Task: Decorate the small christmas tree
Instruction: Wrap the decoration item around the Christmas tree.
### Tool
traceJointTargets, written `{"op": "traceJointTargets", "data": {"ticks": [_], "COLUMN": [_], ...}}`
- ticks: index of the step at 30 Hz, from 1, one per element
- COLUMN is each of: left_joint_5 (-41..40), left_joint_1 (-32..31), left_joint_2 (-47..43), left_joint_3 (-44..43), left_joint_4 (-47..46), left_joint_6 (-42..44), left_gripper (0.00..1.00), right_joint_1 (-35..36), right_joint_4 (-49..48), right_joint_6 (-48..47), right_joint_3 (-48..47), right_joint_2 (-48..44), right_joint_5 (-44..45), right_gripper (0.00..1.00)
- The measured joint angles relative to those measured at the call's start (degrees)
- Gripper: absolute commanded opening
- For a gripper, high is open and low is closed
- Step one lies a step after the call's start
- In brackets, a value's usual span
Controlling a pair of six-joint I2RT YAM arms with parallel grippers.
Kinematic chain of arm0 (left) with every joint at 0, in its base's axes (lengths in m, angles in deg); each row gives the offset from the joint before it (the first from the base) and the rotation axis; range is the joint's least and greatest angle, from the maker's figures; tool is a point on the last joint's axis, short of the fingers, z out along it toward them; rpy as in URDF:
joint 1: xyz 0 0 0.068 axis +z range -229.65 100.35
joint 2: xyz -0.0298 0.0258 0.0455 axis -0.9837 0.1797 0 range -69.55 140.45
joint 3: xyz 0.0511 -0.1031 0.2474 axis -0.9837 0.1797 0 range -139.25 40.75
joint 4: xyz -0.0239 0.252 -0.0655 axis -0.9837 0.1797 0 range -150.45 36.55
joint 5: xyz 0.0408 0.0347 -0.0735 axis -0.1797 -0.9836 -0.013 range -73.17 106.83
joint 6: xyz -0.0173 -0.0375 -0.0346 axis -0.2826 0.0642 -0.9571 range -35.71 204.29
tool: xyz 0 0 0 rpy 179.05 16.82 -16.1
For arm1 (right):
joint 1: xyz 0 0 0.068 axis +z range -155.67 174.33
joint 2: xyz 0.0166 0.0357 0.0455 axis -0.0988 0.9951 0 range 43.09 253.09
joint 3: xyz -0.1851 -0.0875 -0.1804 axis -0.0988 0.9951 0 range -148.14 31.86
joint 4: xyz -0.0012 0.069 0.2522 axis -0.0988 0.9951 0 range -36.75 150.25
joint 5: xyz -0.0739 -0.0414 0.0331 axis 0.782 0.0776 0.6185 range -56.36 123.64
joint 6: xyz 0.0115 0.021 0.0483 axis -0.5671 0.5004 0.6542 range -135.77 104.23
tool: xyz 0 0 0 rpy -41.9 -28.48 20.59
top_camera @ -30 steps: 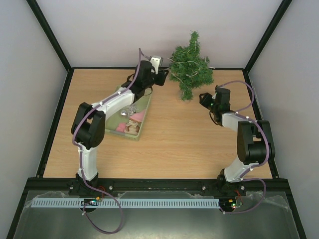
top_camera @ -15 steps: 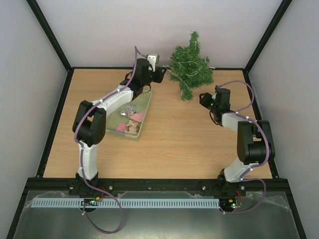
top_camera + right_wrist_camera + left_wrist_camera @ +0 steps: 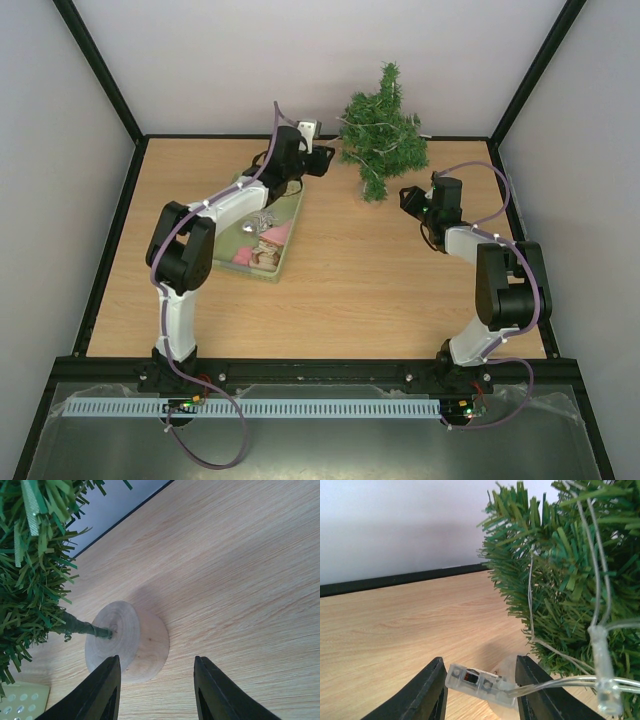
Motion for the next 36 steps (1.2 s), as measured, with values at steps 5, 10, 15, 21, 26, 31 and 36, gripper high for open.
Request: {"op": "traceJointTargets", "data": {"ticks": [5,10,15,21,26,31,36], "left_joint_5": [0.6,1.3,2.0,2.9,3.5,4.0,8.4], "left_joint_1": [0.0,0.0,0.0,0.0,0.0,0.2,2.5], "left_joint_2": [0.0,0.0,-0.5,-3.3,-6.1,-8.0,-8.0], "left_joint_3": [1.7,2.4,3.3,5.2,5.7,5.6,3.2], "left_joint_4": [0.0,0.4,0.8,2.1,3.3,3.8,4.1], "left_joint_6": [0.2,0.8,1.5,1.6,1.7,1.7,0.2], "left_gripper": [0.42,0.44,0.45,0.47,0.47,0.47,0.45], "right_joint_1": [0.0,0.0,0.0,0.2,1.5,3.5,5.0], "right_joint_4": [-0.7,-2.0,-4.0,-9.2,-13.6,-17.5,-19.0], "right_joint_6": [1.7,5.2,9.3,16.6,21.4,24.5,25.3], "right_joint_3": [0.7,3.2,5.3,10.2,12.1,12.1,11.8], "right_joint_2": [0.0,-0.1,-0.4,-1.9,-2.0,-1.4,0.3], "right_joint_5": [-1.5,-4.0,-6.2,-6.9,-6.8,-6.5,-6.8], "right_gripper": [0.38,0.38,0.38,0.38,0.38,0.38,0.38]}}
